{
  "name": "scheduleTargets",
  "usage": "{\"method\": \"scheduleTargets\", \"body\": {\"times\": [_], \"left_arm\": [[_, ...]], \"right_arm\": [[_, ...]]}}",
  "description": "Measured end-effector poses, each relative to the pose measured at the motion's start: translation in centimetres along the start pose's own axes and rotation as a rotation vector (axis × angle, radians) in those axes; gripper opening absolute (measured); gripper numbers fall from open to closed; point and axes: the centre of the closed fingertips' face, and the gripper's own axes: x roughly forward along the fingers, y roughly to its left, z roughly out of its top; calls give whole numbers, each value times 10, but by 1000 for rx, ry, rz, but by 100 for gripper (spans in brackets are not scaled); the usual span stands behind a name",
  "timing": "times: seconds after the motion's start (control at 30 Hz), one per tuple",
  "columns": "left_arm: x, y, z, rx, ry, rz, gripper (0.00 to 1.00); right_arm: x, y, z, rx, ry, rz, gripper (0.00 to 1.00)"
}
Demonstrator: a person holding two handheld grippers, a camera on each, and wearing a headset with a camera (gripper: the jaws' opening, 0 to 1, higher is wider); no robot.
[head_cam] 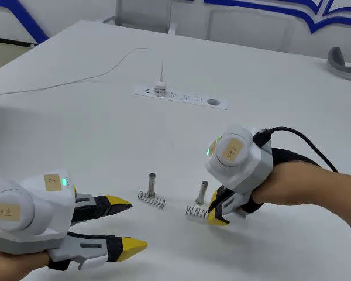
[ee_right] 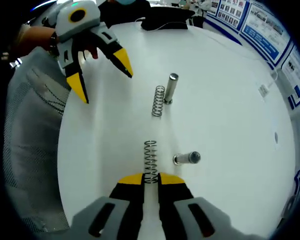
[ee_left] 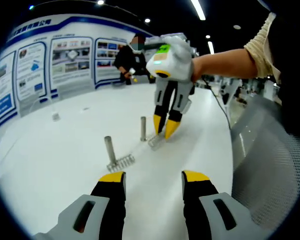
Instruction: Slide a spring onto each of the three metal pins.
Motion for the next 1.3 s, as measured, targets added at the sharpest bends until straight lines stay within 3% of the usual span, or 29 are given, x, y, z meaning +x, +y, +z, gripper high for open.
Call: {"method": "scheduleTargets", "body": {"times": [0.67,1.3], "left_arm": [[19,-17,12,85,20,-82,41],[28,-32,20,147,5,-144,22]], "right_arm": [[-16,37,20,-95,-23,32,12],[-21,54,41,-182,-40,54,12]]}}
